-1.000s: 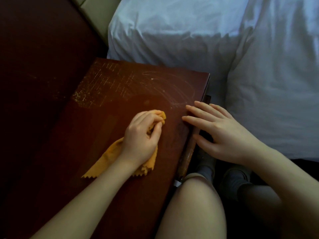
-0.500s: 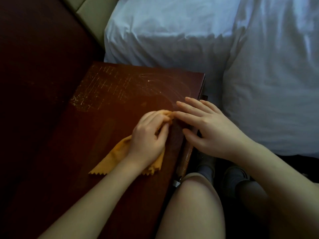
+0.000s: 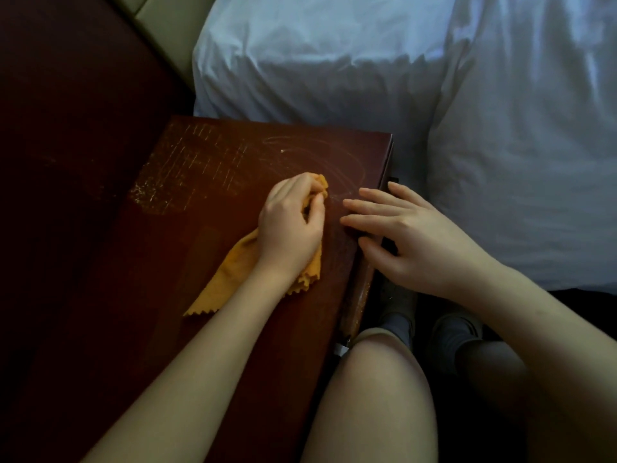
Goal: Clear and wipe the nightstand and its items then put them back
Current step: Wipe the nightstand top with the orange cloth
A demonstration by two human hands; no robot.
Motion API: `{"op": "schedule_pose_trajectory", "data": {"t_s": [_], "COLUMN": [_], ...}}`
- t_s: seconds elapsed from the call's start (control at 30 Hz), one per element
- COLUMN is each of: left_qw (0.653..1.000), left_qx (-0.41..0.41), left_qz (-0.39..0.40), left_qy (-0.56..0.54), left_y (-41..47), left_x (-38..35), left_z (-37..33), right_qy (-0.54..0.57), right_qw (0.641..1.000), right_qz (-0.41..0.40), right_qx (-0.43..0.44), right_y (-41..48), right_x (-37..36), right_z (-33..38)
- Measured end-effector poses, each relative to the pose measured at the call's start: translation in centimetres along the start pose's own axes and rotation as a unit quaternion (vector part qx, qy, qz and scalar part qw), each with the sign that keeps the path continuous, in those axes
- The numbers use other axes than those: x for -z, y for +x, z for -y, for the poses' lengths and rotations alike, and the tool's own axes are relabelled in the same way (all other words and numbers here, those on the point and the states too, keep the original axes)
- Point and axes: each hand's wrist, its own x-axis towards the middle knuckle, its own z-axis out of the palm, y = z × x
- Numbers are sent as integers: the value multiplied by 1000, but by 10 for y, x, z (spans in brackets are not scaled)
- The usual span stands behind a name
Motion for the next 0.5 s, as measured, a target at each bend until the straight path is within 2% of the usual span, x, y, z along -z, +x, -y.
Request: {"op": "schedule_pose_trajectory", "data": {"t_s": [0.13, 0.2, 0.37, 0.5], "left_qw": [994, 993, 1000, 999], "left_qx": [-78, -89, 2, 32], "left_qz": [61, 66, 12, -30], "left_qy": [-35, -45, -7, 14], "left_y": [-21, -30, -18, -4], "left_x": [7, 13, 14, 0], "left_z": [-1, 6, 14, 0], "right_qy": [-10, -10, -12, -17], "right_qw": [1000, 1000, 999, 999], "right_qz": [-11, -8, -6, -17], "right_qx": [-2, -12, -32, -44], "right_y": [-2, -3, -7, -5], "right_x": [1, 2, 5, 8], "right_z": [0, -3, -6, -4]}}
